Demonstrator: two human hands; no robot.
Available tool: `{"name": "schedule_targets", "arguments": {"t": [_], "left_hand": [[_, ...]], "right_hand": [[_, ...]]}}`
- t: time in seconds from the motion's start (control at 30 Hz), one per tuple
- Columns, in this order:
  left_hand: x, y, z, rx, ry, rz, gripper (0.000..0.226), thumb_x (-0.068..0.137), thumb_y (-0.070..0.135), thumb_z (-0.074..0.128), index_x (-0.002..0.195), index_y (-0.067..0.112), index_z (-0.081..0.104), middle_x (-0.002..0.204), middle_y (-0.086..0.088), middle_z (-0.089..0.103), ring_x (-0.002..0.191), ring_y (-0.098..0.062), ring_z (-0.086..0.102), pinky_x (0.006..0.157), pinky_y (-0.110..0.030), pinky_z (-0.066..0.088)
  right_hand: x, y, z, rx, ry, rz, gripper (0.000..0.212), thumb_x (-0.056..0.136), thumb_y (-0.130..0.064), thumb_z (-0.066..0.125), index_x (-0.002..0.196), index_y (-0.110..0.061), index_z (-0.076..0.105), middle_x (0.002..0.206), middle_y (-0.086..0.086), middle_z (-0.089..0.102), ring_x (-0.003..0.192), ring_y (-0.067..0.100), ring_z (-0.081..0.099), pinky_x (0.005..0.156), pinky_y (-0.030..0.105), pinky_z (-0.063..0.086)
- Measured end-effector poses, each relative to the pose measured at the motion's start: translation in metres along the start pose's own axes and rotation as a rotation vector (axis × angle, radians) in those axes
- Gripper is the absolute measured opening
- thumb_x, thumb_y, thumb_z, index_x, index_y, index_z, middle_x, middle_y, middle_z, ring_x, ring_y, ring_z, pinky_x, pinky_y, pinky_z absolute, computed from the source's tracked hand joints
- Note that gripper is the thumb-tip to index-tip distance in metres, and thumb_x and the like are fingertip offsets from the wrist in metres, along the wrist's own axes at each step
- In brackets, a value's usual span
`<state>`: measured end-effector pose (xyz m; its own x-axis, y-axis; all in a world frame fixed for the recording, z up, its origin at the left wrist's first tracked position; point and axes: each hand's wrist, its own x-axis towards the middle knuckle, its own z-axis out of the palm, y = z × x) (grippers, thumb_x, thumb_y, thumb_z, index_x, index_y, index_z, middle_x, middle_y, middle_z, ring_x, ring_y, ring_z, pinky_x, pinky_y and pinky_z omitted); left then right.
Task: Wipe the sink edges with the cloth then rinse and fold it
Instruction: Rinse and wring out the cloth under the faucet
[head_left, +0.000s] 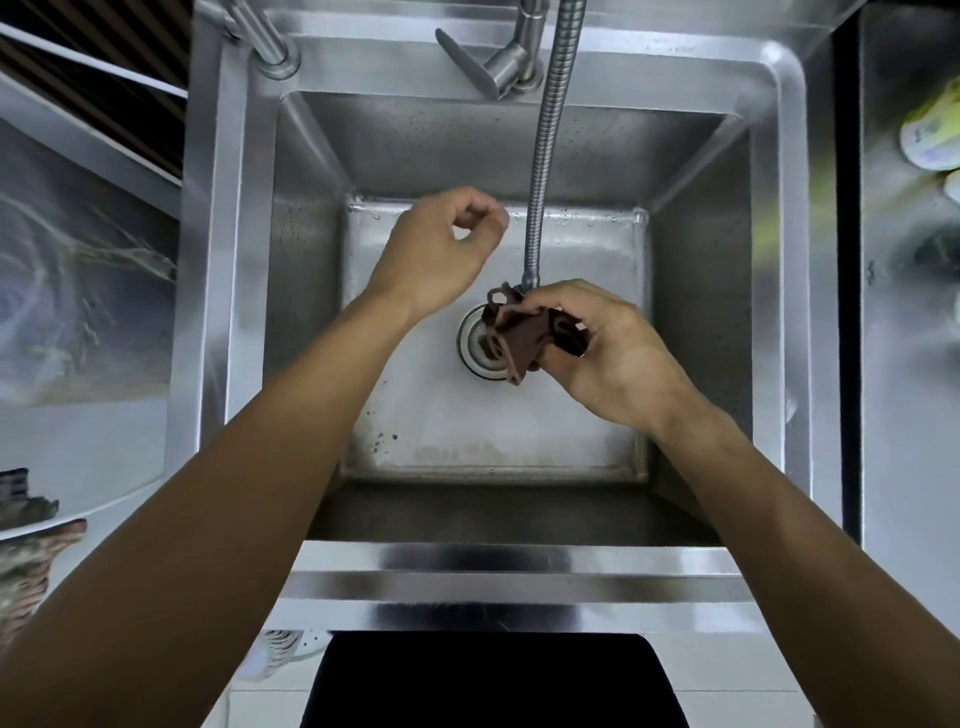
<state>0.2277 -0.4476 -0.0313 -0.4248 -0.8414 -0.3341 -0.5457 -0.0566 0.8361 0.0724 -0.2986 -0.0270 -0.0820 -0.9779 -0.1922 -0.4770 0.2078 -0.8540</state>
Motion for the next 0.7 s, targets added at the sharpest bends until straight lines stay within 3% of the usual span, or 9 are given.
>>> {"name": "schedule_targets", "arguments": {"t": [0.2,0.33,0.4,0.47,0.57,0.7], "left_hand": [[0.028,0.026,0.009,-0.152,0.185,0.028,0.008,0.099,0.039,0.062,0.103,0.032,0.063,0.099,0.019,0.067,0.091,-0.014,0.073,0.087,-0.043,0.06],[0.046,0.048,0.01,-0.39,0.252,-0.132,0.03,0.099,0.043,0.064,0.119,0.02,0.064,0.104,0.011,0.069,0.074,-0.018,0.077,0.065,-0.037,0.065],[0.053,0.054,0.01,-0.501,0.263,-0.19,0.031,0.099,0.042,0.066,0.115,0.016,0.066,0.106,0.005,0.072,0.068,-0.018,0.076,0.06,-0.033,0.063],[0.059,0.055,0.009,-0.584,0.272,-0.243,0.027,0.098,0.039,0.069,0.11,0.015,0.068,0.104,0.001,0.074,0.065,-0.017,0.073,0.059,-0.031,0.061],[0.068,0.051,0.005,-0.632,0.262,-0.288,0.033,0.096,0.036,0.073,0.12,0.015,0.067,0.108,0.002,0.074,0.065,-0.013,0.073,0.059,-0.027,0.06],[0.075,0.041,0.008,-0.615,0.292,-0.216,0.024,0.095,0.032,0.074,0.116,0.022,0.072,0.104,0.01,0.077,0.068,-0.008,0.07,0.059,-0.022,0.056]], "right_hand": [[0.021,-0.011,-0.006,0.023,-0.044,0.027,0.047,0.084,0.004,0.07,0.118,-0.03,0.068,0.107,-0.011,0.071,0.102,0.01,0.068,0.09,0.025,0.056],[0.03,-0.018,-0.006,0.016,-0.036,0.025,0.045,0.084,0.005,0.069,0.116,-0.028,0.071,0.107,-0.011,0.071,0.101,0.002,0.067,0.091,0.016,0.052],[0.033,-0.02,-0.006,0.026,-0.026,0.032,0.047,0.085,0.007,0.069,0.115,-0.03,0.071,0.103,-0.016,0.069,0.097,-0.004,0.067,0.087,0.012,0.051],[0.035,-0.021,-0.005,0.051,-0.005,0.053,0.05,0.086,0.008,0.069,0.114,-0.033,0.072,0.102,-0.018,0.069,0.096,-0.001,0.068,0.087,0.017,0.055],[0.037,-0.021,-0.003,0.125,0.035,0.082,0.048,0.087,0.009,0.068,0.114,-0.029,0.077,0.105,-0.017,0.073,0.101,0.005,0.072,0.091,0.03,0.061],[0.035,-0.021,-0.002,0.144,0.073,0.056,0.046,0.089,0.009,0.066,0.112,-0.029,0.079,0.106,-0.019,0.073,0.102,0.004,0.072,0.091,0.033,0.062]]}}
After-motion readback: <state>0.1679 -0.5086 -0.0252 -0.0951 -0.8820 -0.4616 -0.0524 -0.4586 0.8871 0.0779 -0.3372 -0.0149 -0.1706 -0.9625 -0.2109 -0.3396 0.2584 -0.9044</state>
